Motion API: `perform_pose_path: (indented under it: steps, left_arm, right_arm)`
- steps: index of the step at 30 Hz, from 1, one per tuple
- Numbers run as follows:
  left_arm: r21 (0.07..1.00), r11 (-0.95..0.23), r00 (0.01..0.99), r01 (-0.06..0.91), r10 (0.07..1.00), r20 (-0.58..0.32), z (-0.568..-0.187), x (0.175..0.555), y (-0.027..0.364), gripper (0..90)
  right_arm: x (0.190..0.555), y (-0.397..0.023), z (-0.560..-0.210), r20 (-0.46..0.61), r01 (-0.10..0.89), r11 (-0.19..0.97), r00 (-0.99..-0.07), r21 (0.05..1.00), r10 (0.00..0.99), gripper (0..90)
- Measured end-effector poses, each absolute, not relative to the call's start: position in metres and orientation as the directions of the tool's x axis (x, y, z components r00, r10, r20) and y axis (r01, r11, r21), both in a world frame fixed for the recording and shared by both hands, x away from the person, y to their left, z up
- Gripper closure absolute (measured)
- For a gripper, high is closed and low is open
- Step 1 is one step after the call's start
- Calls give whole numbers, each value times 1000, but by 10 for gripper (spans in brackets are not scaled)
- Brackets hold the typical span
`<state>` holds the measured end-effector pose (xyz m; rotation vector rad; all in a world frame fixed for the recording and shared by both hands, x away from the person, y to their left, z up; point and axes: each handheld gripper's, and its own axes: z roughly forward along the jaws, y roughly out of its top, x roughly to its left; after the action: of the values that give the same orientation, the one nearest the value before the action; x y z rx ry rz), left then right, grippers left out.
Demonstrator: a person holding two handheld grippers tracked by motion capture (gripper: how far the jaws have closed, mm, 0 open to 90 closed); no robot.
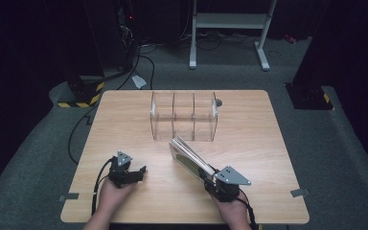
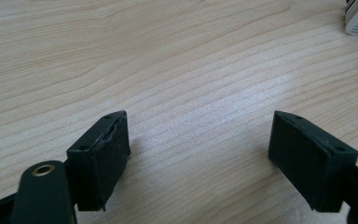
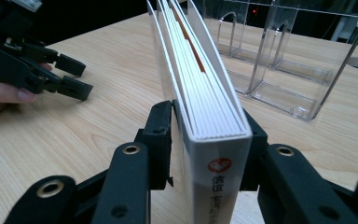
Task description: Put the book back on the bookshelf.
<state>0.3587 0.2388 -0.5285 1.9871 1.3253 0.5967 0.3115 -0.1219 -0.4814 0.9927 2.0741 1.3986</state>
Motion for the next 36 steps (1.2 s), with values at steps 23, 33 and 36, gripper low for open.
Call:
perform_pose_path:
  steps: [23, 33, 36]
  left_arm:
    - [740, -263, 380, 619, 925, 10, -528, 359, 239, 207]
    - [740, -263, 380, 618, 925, 12, -528, 359, 239, 209]
    - [742, -258, 375, 619, 927, 10, -529, 359, 238, 207]
  right_arm:
    - [312, -117, -477, 17, 346, 241, -602, 907, 798, 749]
    - [308, -116, -473, -14, 314, 253, -603, 915, 797, 753]
    - [306, -118, -471, -26, 303, 256, -598, 918, 801, 754]
